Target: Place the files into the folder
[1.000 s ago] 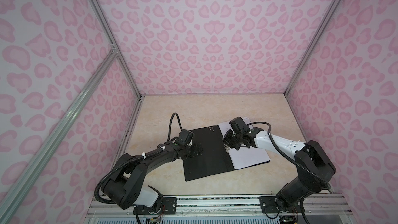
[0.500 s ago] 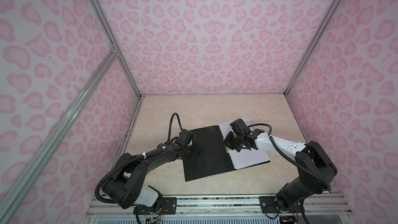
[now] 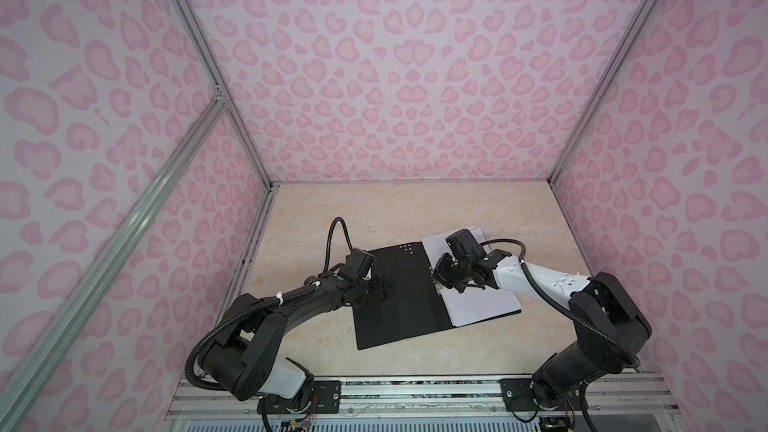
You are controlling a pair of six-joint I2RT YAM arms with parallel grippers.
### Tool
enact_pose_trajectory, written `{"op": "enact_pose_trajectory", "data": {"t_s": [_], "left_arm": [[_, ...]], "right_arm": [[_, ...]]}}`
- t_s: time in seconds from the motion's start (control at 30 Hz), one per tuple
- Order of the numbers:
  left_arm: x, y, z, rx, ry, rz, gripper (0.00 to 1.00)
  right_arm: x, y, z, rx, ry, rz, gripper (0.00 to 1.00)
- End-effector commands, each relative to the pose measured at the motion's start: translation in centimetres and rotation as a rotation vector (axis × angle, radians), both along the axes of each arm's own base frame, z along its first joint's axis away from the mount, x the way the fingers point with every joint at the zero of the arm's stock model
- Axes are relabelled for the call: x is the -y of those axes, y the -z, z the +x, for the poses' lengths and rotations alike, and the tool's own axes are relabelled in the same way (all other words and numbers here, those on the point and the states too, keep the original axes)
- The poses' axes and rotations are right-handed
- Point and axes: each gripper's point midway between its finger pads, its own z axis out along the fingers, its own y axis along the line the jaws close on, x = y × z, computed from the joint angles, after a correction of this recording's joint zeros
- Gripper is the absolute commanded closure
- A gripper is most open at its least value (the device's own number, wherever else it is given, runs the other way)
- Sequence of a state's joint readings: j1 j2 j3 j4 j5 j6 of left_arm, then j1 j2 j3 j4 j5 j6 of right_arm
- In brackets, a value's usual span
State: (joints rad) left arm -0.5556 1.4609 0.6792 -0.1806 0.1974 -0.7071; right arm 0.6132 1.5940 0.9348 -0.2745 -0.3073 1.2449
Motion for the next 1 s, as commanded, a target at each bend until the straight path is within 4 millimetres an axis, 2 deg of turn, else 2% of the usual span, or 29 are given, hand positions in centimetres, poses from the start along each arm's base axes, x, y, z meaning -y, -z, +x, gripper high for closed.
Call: {"op": "enact_pose_trajectory", "data": {"t_s": [0.0, 0.23, 0.33, 0.5, 0.57, 0.7, 0.87, 0.97], "left_arm": [[0.1, 0.1, 0.0, -0.007, 0.0, -0.003, 0.14], [0.6, -0.4, 0.2, -0.009, 0.009, -0.026, 0.14], [1.0, -0.9, 0.5, -0.001, 0.024, -0.036, 0.14], [4.6, -2.4, 0.5, 0.03, 0.14, -0.038, 0.15], [6.2, -3.1, 1.1, 0.031, 0.152, -0.056, 0.18], [8.9, -4.1, 2.9, 0.037, 0.14, -0.079, 0.26], [12.1, -2.9, 4.3, -0.017, 0.143, -0.069, 0.47], [13.5, -1.9, 4.9, -0.042, 0.14, -0.032, 0.55]], "right_arm": [[0.2, 0.3, 0.0, 0.001, 0.0, -0.007, 0.89], [0.4, 0.6, -0.2, 0.0, 0.0, -0.002, 0.94], [0.4, 0.7, -0.4, 0.001, -0.003, 0.002, 1.0], [0.3, 0.9, -0.7, 0.01, -0.015, 0.012, 1.0], [0.3, 1.0, -0.8, 0.015, -0.015, 0.026, 1.0], [0.6, 1.7, -1.4, 0.025, -0.01, 0.052, 1.0], [1.1, 2.7, -1.8, 0.031, -0.005, 0.08, 1.0], [1.6, 3.3, -2.1, 0.026, 0.001, 0.095, 1.0]]}}
